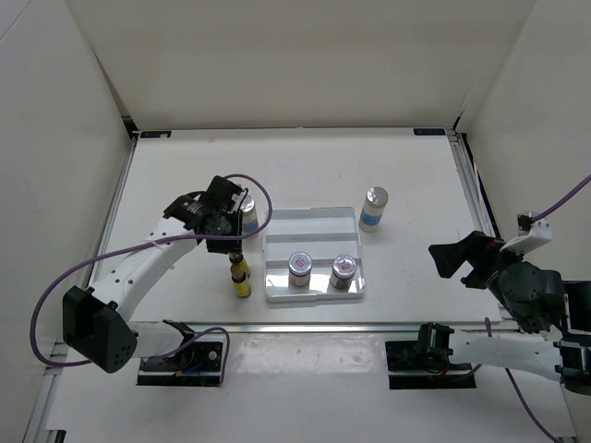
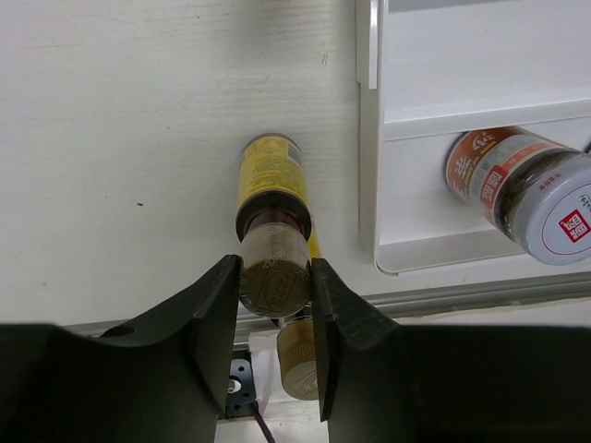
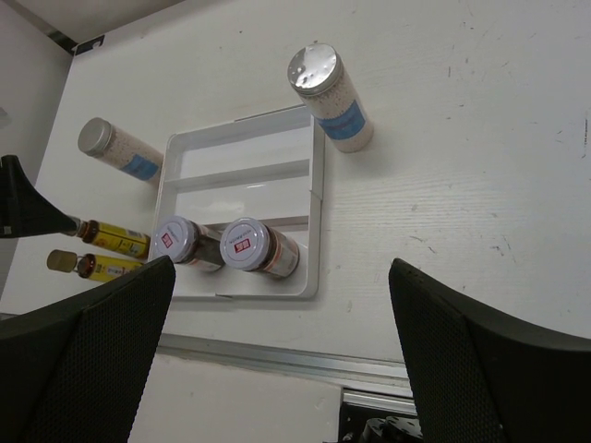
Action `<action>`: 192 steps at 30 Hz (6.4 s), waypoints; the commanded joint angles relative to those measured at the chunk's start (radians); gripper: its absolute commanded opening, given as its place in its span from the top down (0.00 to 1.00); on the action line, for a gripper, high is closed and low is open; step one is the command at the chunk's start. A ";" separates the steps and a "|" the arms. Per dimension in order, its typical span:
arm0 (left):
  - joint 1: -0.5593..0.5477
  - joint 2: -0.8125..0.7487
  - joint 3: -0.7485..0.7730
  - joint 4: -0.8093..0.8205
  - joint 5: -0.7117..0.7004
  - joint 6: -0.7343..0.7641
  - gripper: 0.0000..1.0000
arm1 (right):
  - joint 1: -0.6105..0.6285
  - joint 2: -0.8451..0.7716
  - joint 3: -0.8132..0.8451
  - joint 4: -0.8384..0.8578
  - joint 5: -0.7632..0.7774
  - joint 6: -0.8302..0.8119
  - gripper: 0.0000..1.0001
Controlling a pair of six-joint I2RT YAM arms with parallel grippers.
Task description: Organize the condiment bottles
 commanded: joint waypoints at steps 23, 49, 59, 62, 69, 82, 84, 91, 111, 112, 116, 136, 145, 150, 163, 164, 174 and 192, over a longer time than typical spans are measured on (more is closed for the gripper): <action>-0.080 0.166 0.536 -0.156 0.034 0.023 0.89 | 0.001 -0.012 -0.010 -0.238 0.043 0.038 0.00; -0.208 0.522 0.662 -0.146 -0.105 -0.034 0.88 | 0.001 -0.001 -0.019 -0.229 0.043 0.029 0.00; -0.227 0.486 0.662 -0.146 -0.151 -0.052 0.00 | 0.001 -0.001 -0.028 -0.229 0.043 0.029 0.00; -0.227 0.410 0.671 -0.156 -0.162 -0.052 0.00 | 0.001 -0.001 -0.028 -0.220 0.043 0.029 0.00; -0.343 0.037 0.381 -0.118 -0.424 -0.184 0.00 | 0.001 -0.028 -0.028 -0.220 0.043 0.020 0.00; -0.491 -0.543 -0.365 0.110 -0.651 -0.511 0.00 | 0.001 -0.009 -0.038 -0.201 0.034 0.001 0.00; -0.511 -0.525 -0.377 0.122 -0.728 -0.511 0.00 | 0.001 0.001 -0.038 -0.192 0.034 -0.010 0.00; -0.620 -0.459 -0.395 0.183 -0.898 -0.523 0.00 | 0.001 0.056 -0.038 -0.192 0.034 -0.010 0.00; -0.690 -0.362 -0.480 0.318 -1.030 -0.576 0.33 | 0.001 -0.044 -0.038 -0.192 0.034 -0.019 0.00; -0.690 -0.353 -0.464 0.318 -1.030 -0.576 0.39 | 0.001 -0.044 -0.038 -0.192 0.034 -0.019 0.00; -0.690 -0.311 -0.441 0.318 -1.010 -0.585 0.66 | 0.001 -0.091 -0.038 -0.201 0.034 0.004 0.00; -0.748 -0.102 0.421 0.309 -0.965 0.045 0.89 | 0.001 -0.087 -0.038 -0.201 0.043 0.004 0.00; -0.748 0.256 0.564 0.614 -0.810 0.159 0.89 | 0.001 -0.087 -0.038 -0.201 0.043 0.004 0.00; -0.701 0.333 0.481 0.795 -0.730 0.147 0.89 | 0.001 -0.087 -0.038 -0.201 0.043 0.004 0.00; -0.690 0.456 0.228 1.082 -0.846 0.127 0.89 | 0.001 -0.136 -0.038 -0.201 0.034 0.004 0.00; -0.690 0.468 0.228 1.107 -0.846 0.127 0.89 | 0.001 -0.136 -0.038 -0.201 0.034 0.004 0.00; -0.690 0.569 0.209 1.107 -0.901 0.047 0.89 | 0.001 -0.090 -0.047 -0.182 0.034 -0.023 0.00; -0.690 0.508 0.178 1.033 -0.957 0.019 0.00 | 0.001 -0.044 -0.047 -0.172 0.025 -0.033 0.00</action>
